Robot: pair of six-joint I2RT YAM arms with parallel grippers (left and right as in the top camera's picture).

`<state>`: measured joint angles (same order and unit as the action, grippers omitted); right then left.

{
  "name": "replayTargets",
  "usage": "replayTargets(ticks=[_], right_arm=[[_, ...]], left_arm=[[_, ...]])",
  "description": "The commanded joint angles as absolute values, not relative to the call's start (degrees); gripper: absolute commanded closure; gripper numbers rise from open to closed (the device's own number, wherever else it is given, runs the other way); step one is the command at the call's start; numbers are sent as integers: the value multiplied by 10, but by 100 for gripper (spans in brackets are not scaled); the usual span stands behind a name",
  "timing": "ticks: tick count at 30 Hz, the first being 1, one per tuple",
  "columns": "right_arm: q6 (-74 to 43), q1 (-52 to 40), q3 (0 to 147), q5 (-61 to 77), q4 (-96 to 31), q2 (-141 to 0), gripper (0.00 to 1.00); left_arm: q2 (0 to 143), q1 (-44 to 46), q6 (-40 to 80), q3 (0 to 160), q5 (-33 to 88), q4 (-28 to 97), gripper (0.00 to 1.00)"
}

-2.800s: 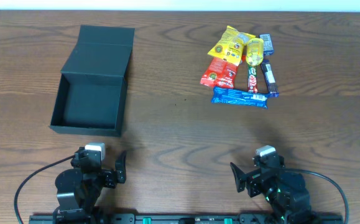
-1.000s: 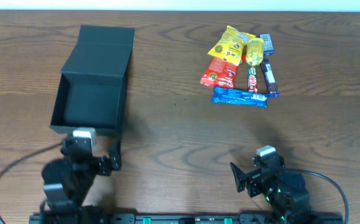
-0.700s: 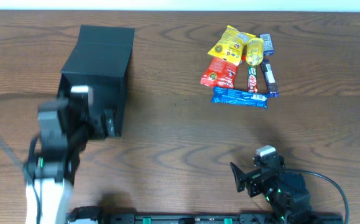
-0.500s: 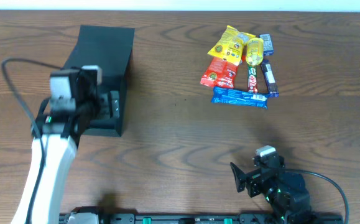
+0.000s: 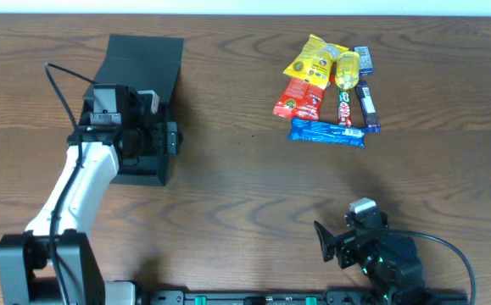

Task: Pack container
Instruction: 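Reach the left gripper to the black box lid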

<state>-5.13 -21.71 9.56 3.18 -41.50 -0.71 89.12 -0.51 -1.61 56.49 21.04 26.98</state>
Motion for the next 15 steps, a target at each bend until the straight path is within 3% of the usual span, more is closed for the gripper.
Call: replayTargets(ticks=[1,10,15], right_arm=[[-42,-217,92,30,-415,-3,1],[-42,-217,92,30,-415,-3,1],[-42,-217,92,30,-415,-3,1]], left_arm=[[911,-3,-26,575,219,266,13],[953,-1,-1,575,183,263,37],[957,10,5,575,151,263,60]])
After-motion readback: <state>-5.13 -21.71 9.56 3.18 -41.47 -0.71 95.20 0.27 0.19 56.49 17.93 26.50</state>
